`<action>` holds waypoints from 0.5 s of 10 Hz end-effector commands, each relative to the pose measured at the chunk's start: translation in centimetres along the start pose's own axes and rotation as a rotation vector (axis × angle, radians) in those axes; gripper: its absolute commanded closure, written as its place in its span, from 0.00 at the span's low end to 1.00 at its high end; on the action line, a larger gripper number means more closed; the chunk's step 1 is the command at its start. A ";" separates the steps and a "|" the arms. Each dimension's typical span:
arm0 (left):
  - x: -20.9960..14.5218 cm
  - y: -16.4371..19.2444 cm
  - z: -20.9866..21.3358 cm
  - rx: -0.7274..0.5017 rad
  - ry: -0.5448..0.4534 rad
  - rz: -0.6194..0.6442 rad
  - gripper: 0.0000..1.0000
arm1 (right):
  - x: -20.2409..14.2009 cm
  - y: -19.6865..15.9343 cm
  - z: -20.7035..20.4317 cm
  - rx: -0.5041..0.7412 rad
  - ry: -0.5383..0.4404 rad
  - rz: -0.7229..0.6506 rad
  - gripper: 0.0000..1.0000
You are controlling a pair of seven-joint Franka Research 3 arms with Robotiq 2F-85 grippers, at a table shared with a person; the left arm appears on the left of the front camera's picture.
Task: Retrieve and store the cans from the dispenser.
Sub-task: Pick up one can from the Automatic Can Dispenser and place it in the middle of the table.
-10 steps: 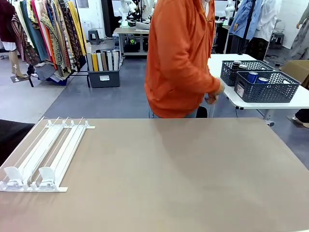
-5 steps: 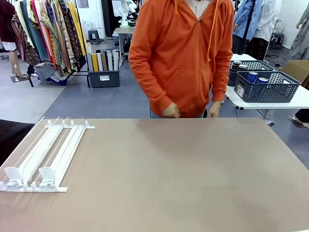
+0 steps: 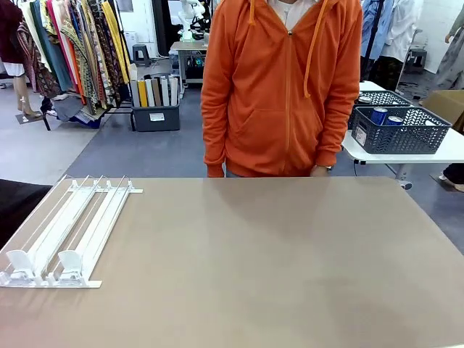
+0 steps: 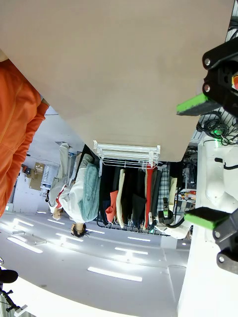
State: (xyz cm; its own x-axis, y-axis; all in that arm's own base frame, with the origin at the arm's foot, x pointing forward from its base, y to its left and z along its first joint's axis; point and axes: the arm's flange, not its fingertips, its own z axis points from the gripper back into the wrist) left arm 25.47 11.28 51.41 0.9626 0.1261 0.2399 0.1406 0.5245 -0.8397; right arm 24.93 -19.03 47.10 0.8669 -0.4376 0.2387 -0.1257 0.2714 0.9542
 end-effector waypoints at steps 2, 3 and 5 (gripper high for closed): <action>0.1 -0.1 -0.1 -0.020 -0.005 -0.018 0.00 | 0.3 0.4 -0.1 0.026 -0.015 0.009 0.00; 0.1 -0.1 -0.1 -0.020 -0.005 -0.018 0.00 | 0.3 0.4 -0.1 0.026 -0.015 0.009 0.00; 0.1 -0.1 -0.1 -0.020 -0.005 -0.018 0.00 | 0.3 0.4 -0.1 0.026 -0.015 0.009 0.00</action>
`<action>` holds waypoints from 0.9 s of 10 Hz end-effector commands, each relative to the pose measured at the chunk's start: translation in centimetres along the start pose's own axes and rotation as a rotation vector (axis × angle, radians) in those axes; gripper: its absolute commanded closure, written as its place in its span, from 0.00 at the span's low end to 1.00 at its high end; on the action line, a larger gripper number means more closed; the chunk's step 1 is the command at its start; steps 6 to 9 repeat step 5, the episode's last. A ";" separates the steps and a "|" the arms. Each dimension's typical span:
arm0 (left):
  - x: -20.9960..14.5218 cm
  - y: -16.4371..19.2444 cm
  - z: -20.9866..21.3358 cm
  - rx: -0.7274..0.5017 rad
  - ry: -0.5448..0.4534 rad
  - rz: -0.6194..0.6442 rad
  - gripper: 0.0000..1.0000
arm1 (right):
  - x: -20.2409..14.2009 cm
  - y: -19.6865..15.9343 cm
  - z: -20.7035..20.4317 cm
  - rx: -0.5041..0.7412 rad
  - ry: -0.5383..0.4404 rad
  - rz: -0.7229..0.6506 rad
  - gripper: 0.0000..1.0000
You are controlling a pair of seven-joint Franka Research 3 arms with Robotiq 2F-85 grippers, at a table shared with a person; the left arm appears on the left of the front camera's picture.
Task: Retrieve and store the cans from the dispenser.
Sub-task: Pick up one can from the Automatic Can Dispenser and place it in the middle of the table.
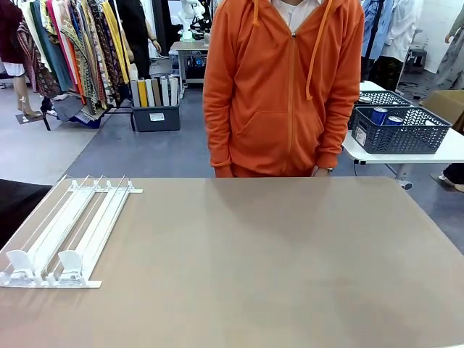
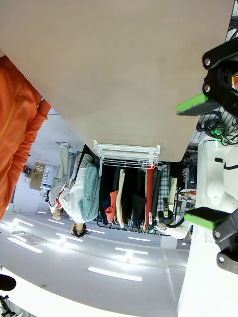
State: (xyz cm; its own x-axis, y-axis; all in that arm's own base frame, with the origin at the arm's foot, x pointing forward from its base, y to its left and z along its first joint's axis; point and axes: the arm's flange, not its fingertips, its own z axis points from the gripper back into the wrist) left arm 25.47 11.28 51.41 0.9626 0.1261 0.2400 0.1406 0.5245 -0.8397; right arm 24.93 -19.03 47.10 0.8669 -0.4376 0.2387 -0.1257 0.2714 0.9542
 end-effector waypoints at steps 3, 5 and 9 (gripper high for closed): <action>0.1 -0.1 -0.1 -0.020 -0.005 -0.018 0.00 | 0.3 0.4 -0.1 0.026 -0.015 0.009 0.00; 0.1 -0.1 -0.1 -0.020 -0.005 -0.018 0.00 | 0.3 0.4 -0.1 0.026 -0.015 0.009 0.00; 0.1 -0.1 -0.1 -0.020 -0.005 -0.018 0.00 | 0.3 0.4 -0.1 0.026 -0.015 0.009 0.00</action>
